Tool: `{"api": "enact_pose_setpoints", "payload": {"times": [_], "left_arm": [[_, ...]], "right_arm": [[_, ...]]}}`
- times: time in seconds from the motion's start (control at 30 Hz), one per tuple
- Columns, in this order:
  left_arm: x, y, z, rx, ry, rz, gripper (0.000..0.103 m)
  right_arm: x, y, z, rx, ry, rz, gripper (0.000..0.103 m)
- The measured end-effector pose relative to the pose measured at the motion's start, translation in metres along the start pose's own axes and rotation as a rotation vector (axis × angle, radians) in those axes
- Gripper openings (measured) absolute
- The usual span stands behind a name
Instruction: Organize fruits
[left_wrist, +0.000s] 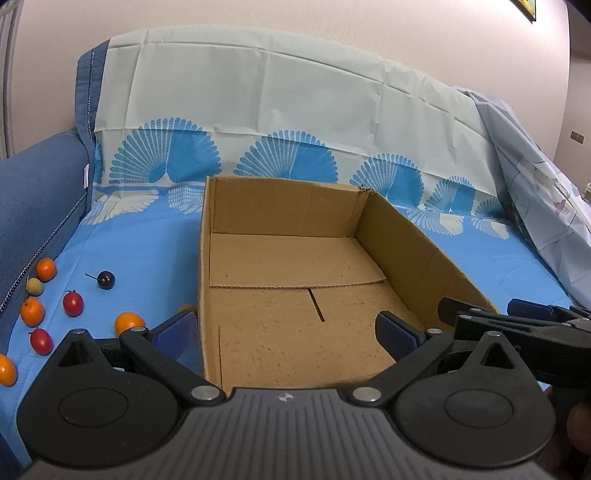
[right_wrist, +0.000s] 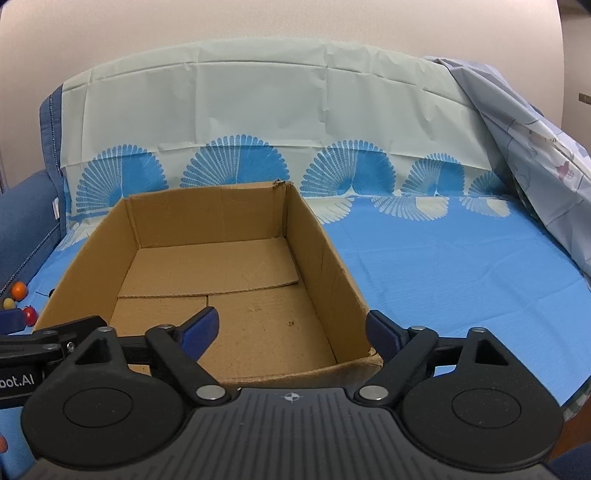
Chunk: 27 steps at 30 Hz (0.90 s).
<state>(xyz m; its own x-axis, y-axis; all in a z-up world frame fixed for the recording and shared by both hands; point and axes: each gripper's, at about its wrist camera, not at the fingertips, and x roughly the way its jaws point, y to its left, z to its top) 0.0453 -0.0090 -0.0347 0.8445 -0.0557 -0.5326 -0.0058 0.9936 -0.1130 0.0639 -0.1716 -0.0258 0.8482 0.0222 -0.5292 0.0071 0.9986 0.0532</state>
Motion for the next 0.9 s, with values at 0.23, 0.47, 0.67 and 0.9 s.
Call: {"api": "enact_pose_setpoints", "payload": {"times": [0.23, 0.47, 0.67, 0.9], "left_arm": [[-0.004, 0.001, 0.001, -0.003, -0.011, -0.002, 0.103], [-0.011, 0.005, 0.003, 0.008, -0.031, -0.014, 0.094], [-0.022, 0.021, 0.012, 0.017, -0.031, -0.036, 0.042], [-0.045, 0.071, 0.069, 0.187, -0.096, -0.139, 0.027]], "right_arm": [[-0.001, 0.008, -0.001, -0.047, -0.01, 0.002, 0.074], [-0.006, 0.012, 0.001, -0.043, -0.033, 0.019, 0.051], [-0.009, 0.022, 0.006, -0.013, -0.044, 0.056, 0.032], [-0.017, 0.052, 0.012, -0.012, -0.077, 0.146, 0.03]]}}
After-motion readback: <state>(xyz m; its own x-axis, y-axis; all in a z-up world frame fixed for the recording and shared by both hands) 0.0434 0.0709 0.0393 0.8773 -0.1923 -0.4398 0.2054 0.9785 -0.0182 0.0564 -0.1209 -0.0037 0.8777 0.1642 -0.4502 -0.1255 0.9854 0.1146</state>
